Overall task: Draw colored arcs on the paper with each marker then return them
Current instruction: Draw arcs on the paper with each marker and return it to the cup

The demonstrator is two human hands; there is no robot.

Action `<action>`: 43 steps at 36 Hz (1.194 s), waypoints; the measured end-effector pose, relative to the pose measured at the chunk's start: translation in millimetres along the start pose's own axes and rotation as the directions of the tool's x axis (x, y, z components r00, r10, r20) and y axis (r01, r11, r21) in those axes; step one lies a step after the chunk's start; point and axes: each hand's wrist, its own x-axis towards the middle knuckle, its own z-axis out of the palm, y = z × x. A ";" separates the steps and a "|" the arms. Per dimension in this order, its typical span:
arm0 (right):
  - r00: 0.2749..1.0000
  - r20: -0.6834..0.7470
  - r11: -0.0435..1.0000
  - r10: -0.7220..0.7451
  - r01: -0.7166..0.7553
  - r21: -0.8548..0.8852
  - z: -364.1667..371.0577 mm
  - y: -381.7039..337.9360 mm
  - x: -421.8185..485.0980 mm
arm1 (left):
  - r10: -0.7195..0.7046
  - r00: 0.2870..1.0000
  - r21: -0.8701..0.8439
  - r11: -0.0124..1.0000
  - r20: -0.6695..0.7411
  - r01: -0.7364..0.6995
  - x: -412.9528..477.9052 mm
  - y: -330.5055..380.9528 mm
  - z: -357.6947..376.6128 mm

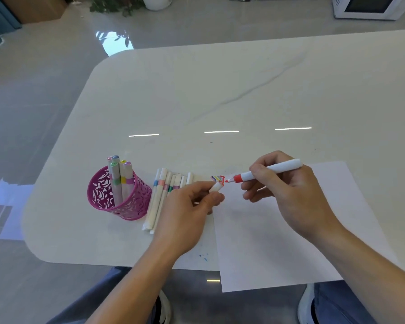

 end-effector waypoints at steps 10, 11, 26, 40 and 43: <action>0.993 0.074 0.995 0.090 -0.086 -0.054 0.3 4.1 -0.7 | 0.055 0.997 0.024 0.998 0.053 -0.056 -1.5 -1.8 3.5; 0.993 0.077 0.994 0.092 -0.088 -0.058 0.6 4.7 -1.0 | 0.059 0.995 0.018 0.998 0.076 -0.061 -2.6 -1.0 4.3; 0.992 0.051 0.990 0.116 -0.120 0.080 14.7 14.7 -8.1 | 0.175 0.985 0.052 0.983 -0.011 -0.174 -8.3 2.5 8.1; 0.950 0.119 0.921 0.288 -0.309 0.238 20.2 3.6 -7.5 | 0.085 0.996 -0.289 0.953 -0.037 -0.092 -4.8 18.0 -6.0; 0.939 0.057 0.907 0.338 -0.341 0.247 21.9 5.8 -6.8 | 0.052 0.991 -0.430 0.897 -0.121 -0.099 -2.9 19.8 -13.3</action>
